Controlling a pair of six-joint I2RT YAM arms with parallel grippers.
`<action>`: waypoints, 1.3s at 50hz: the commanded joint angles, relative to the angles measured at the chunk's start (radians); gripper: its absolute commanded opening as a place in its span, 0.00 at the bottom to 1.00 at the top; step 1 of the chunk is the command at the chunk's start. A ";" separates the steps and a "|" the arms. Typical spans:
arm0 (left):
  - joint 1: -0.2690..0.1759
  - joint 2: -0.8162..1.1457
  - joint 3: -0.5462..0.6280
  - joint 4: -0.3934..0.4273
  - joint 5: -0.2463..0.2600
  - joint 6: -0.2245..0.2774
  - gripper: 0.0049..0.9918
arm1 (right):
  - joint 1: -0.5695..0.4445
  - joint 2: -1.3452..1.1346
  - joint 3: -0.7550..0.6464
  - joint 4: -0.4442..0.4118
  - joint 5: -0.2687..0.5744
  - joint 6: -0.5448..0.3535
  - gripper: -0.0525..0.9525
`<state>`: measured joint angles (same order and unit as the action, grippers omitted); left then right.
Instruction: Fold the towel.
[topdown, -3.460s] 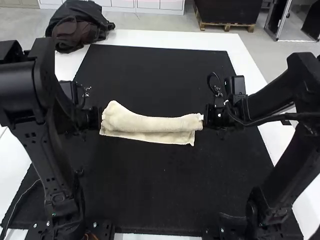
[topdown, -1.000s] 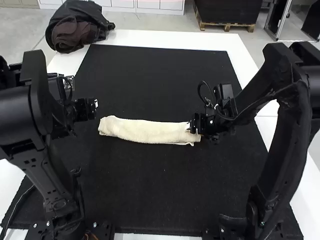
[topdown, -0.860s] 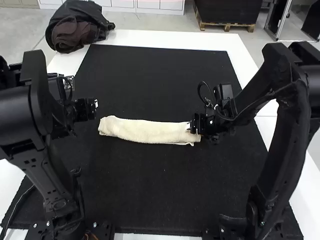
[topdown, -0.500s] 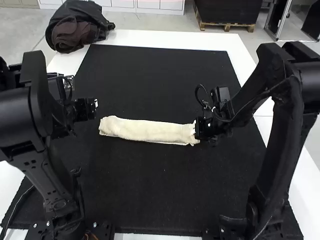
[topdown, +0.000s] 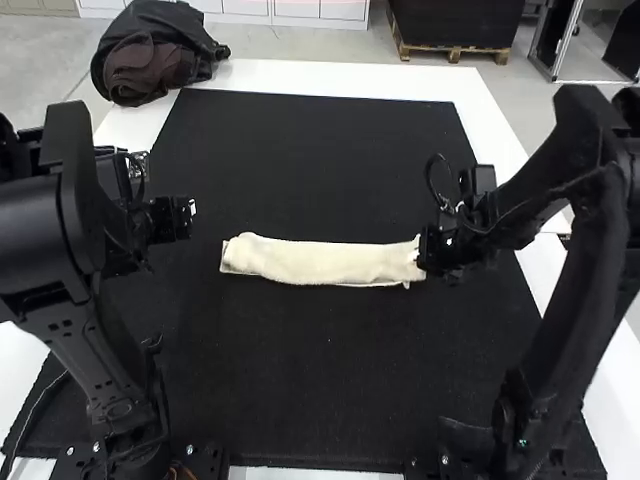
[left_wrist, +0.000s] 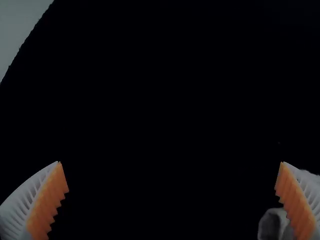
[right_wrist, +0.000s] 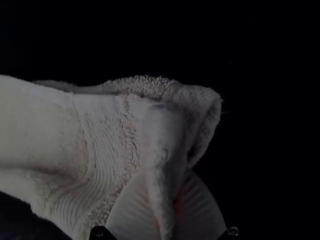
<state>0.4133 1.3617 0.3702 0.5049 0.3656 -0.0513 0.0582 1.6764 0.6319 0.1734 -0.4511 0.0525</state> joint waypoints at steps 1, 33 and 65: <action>0.004 -0.024 0.016 0.003 -0.005 -0.012 0.98 | 0.000 -0.038 0.015 -0.018 -0.032 -0.014 0.02; 0.004 -0.032 0.015 -0.029 -0.022 -0.009 0.98 | 0.284 -0.118 0.196 -0.101 -0.035 0.113 0.02; 0.009 -0.176 -0.090 -0.026 -0.048 -0.021 0.98 | 0.508 0.105 0.405 -0.061 -0.014 0.170 0.02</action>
<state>0.4129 1.2209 0.2966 0.4755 0.3370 -0.0547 0.5247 1.7565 0.9852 0.0982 -0.4709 0.1989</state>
